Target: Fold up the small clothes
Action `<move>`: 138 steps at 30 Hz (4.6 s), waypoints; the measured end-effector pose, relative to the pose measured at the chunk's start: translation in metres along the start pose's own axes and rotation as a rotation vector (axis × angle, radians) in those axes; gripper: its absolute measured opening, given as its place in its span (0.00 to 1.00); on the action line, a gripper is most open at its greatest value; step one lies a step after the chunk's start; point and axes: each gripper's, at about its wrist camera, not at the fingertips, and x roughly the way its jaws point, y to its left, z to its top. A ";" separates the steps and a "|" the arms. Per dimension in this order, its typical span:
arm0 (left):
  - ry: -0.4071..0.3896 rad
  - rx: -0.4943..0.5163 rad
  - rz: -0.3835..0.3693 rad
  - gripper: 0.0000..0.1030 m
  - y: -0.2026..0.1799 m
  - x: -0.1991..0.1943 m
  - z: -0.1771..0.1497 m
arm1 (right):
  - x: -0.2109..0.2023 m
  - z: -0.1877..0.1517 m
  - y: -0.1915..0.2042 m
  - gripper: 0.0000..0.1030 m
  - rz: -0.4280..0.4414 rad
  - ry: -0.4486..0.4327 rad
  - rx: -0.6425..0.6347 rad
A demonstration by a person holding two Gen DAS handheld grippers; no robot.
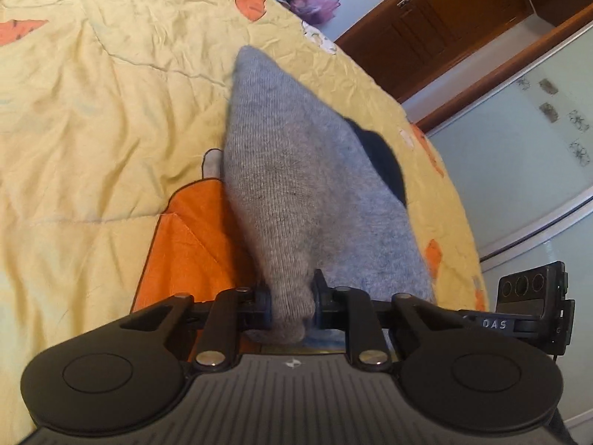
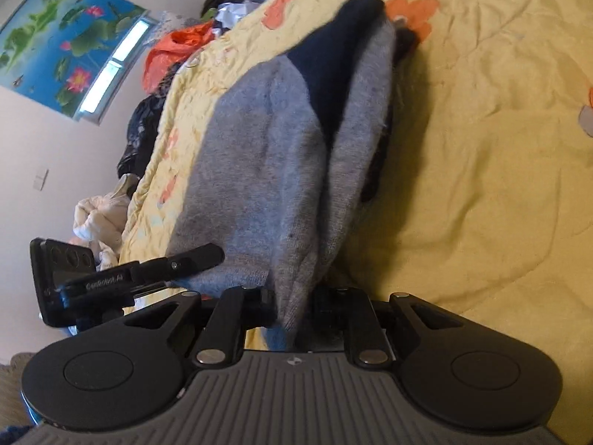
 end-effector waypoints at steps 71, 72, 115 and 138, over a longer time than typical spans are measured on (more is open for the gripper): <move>-0.228 0.383 0.593 1.00 -0.023 -0.019 -0.109 | -0.072 -0.140 0.066 0.99 -0.432 -0.417 -0.335; -0.232 0.382 0.601 1.00 -0.024 -0.018 -0.109 | -0.071 -0.147 0.062 0.99 -0.481 -0.410 -0.322; -0.283 0.395 0.586 1.00 -0.023 -0.017 -0.117 | -0.007 -0.163 0.050 1.00 -0.820 -0.484 -0.289; -0.284 0.395 0.585 1.00 -0.023 -0.017 -0.117 | -0.007 -0.163 0.050 1.00 -0.821 -0.485 -0.289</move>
